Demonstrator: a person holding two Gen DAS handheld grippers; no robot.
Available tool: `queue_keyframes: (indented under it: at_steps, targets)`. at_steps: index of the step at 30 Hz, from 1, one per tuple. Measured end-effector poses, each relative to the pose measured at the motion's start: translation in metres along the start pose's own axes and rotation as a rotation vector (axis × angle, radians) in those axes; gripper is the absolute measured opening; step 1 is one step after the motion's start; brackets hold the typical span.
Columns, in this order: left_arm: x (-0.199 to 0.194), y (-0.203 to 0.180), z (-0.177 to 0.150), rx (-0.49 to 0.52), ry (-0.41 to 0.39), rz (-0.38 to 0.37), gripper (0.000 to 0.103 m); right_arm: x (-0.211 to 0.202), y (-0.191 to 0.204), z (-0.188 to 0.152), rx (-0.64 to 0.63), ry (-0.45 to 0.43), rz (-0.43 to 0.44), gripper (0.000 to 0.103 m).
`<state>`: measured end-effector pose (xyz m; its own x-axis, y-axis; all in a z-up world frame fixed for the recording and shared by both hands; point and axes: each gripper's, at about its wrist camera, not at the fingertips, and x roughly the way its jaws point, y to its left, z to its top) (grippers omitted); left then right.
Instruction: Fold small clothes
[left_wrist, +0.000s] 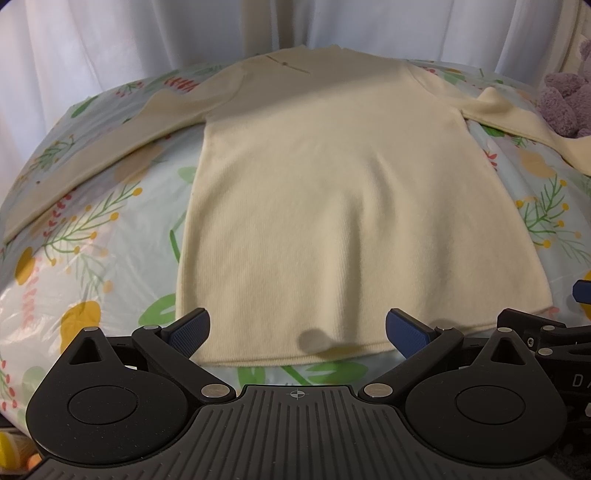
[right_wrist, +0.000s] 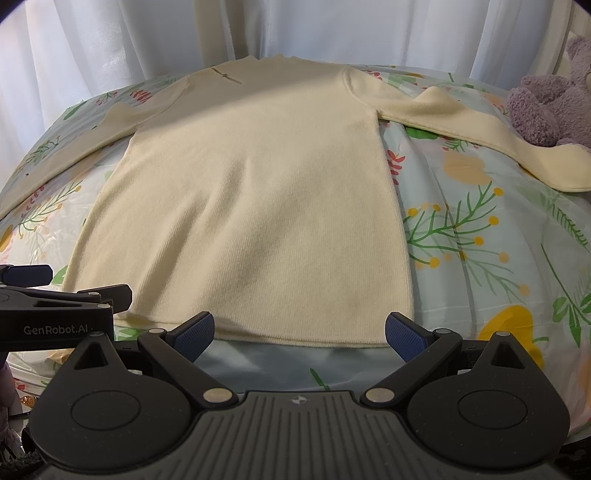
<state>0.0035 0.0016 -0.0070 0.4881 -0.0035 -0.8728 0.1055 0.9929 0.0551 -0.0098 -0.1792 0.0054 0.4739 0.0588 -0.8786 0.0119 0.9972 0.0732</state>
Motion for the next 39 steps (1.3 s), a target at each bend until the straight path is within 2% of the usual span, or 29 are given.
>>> queue_keyframes:
  at_steps: [26, 35, 39]
  targets:
    - [0.013, 0.0, 0.007, -0.004, 0.04, 0.005, 0.103, 0.011, -0.006, 0.003, 0.027, 0.024, 0.03, 0.099]
    - [0.024, -0.001, 0.011, -0.012, 0.072, 0.005, 0.103, 0.021, -0.013, 0.007, 0.054, 0.049, 0.09, 0.099]
    - [0.029, -0.001, 0.013, -0.013, 0.072, 0.007, 0.103, 0.03, -0.037, 0.015, 0.14, 0.021, 0.151, 0.099]
